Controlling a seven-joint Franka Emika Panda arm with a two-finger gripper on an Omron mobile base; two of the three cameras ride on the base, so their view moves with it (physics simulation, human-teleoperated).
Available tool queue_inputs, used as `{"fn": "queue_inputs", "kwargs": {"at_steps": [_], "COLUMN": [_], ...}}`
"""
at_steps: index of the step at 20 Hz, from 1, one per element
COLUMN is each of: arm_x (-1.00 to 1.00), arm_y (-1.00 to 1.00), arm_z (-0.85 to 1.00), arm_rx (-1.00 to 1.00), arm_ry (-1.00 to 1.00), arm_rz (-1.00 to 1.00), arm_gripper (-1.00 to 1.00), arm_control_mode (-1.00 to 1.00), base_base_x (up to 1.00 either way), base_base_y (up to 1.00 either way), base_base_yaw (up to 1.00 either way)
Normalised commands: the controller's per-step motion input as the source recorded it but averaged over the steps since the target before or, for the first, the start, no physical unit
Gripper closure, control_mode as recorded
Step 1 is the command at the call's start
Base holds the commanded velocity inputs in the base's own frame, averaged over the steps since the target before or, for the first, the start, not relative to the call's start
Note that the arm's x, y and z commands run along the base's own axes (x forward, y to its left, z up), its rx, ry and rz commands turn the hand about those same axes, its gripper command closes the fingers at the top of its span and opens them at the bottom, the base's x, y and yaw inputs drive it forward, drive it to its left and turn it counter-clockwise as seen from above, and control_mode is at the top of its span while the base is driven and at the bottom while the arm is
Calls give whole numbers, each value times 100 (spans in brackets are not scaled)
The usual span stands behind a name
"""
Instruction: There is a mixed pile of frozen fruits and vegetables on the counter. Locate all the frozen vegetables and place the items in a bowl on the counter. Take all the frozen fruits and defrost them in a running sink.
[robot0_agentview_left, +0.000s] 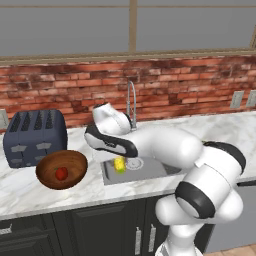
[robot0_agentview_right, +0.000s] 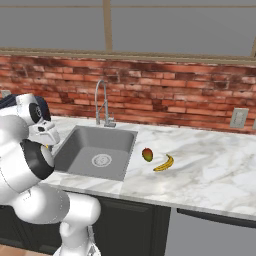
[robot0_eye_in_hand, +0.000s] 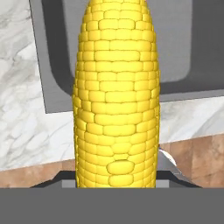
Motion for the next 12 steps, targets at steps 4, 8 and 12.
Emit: {"fn": "queue_inputs", "kwargs": {"at_steps": [4,8,12], "arm_x": [0,1,13], "arm_y": [30,34,41], "arm_z": [0,14,4], "arm_rx": [21,13,7], "arm_ry": [2,0,1], "arm_rz": [6,4,5], "arm_gripper": [100,100,100], "arm_control_mode": [-100,-100,-100], "base_base_x": [0,0,0], "base_base_y": [0,0,0], "base_base_yaw": [0,0,0]}}
